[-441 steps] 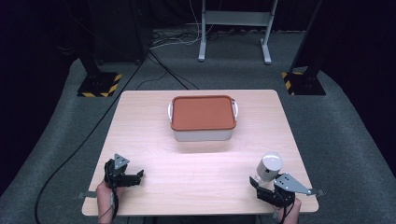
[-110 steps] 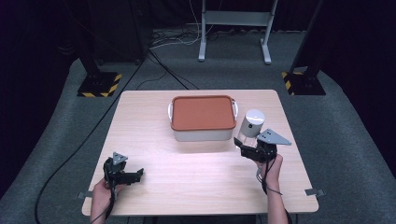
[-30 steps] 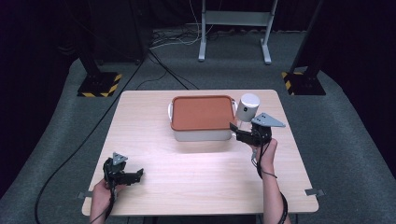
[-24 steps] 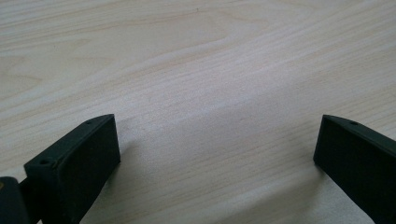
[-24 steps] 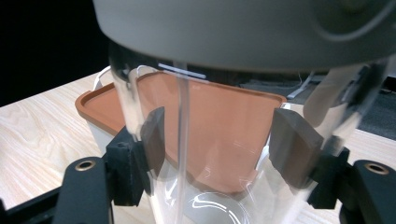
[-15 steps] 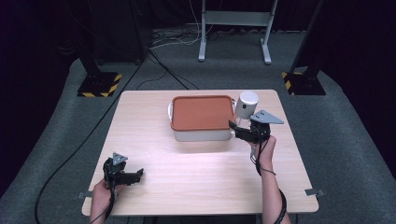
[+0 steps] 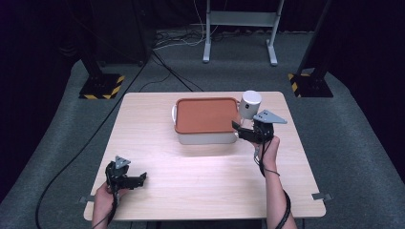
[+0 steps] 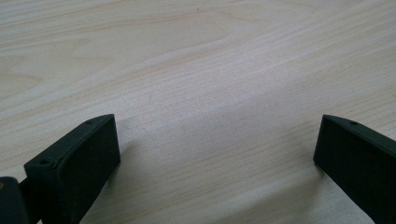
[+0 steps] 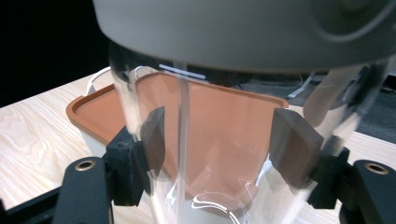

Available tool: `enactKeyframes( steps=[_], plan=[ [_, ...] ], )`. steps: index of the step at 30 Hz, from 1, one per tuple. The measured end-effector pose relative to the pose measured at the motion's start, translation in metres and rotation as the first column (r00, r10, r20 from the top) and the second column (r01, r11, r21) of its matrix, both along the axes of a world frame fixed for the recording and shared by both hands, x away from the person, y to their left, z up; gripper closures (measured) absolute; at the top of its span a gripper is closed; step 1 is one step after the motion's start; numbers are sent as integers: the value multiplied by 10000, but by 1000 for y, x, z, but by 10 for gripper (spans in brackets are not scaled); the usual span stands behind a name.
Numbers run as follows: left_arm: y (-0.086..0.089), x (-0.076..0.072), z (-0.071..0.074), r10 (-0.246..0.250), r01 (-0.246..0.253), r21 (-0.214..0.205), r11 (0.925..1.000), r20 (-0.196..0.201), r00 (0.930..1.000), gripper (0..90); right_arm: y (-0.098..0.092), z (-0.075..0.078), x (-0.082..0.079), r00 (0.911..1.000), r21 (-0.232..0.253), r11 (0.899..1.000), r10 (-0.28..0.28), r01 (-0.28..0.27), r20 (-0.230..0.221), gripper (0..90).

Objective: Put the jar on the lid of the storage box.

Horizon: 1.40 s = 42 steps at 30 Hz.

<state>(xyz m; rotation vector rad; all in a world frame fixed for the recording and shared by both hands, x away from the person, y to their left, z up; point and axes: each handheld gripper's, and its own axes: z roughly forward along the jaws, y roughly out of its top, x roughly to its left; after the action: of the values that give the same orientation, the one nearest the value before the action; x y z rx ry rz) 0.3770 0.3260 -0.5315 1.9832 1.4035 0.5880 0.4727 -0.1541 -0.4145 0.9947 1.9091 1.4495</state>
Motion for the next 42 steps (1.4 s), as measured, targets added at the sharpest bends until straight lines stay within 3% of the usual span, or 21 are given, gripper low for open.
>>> enactKeyframes(
  steps=[19, 42],
  plan=[
    [0, 0, 0, 4, -4, 10, 10000, -5, 10000, 0, 17, 4, 18, 10000, -142, 9999, 16, -17, -32, 301],
    [0, -1, 0, 25, -25, 1, 10000, 5, 10000, 1, 25, -1, 40, 9993, -283, 9992, -303, 297, -205, 300]
  ],
)
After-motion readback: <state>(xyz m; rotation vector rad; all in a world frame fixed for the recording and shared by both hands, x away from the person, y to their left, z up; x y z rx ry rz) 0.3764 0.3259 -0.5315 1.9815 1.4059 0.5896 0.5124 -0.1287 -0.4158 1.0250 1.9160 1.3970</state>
